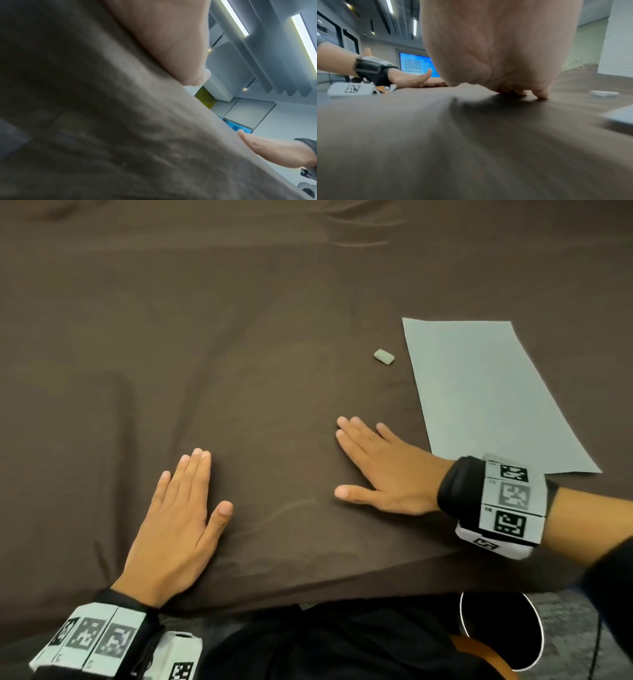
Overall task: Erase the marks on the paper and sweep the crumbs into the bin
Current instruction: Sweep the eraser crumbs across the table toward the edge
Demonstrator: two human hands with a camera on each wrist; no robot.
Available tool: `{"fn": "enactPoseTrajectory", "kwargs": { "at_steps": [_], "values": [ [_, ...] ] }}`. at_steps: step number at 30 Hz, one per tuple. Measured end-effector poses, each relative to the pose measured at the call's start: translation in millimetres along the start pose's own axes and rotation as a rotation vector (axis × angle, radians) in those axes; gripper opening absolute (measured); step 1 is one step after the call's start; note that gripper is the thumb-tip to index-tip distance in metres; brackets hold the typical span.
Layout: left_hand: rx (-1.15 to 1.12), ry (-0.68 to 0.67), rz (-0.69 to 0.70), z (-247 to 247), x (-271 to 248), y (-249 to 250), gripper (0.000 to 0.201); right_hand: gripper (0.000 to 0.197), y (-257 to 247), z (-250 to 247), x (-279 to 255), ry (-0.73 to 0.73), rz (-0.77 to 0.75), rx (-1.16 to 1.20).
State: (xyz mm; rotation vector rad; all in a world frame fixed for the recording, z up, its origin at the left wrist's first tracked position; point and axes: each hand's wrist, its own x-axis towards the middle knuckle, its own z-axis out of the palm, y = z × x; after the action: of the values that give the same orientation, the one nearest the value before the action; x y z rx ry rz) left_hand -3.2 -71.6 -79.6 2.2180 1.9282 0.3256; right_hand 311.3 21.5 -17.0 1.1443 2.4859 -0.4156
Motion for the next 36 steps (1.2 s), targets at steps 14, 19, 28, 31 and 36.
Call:
{"fn": "enactPoseTrajectory", "kwargs": {
  "at_steps": [14, 19, 28, 31, 36],
  "values": [
    [-0.019, -0.022, 0.158, -8, 0, 64, 0.081, 0.095, -33, 56, -93, 0.064, 0.370, 0.129],
    [-0.127, -0.058, 0.130, 4, 13, 98, 0.088, 0.098, -65, 75, -80, 0.189, 0.339, 0.141],
    [-0.211, -0.196, 0.431, 15, -7, 130, 0.080, 0.100, -55, 69, -87, 0.213, 0.352, 0.195],
    [-0.406, -0.083, 0.303, 3, -5, 113, 0.081, 0.106, -52, 71, -84, 0.184, 0.408, 0.168],
    [-0.465, 0.120, 0.079, 7, 5, 89, 0.077, 0.097, -88, 74, -58, 0.354, 0.176, 0.166]
  ]
}}
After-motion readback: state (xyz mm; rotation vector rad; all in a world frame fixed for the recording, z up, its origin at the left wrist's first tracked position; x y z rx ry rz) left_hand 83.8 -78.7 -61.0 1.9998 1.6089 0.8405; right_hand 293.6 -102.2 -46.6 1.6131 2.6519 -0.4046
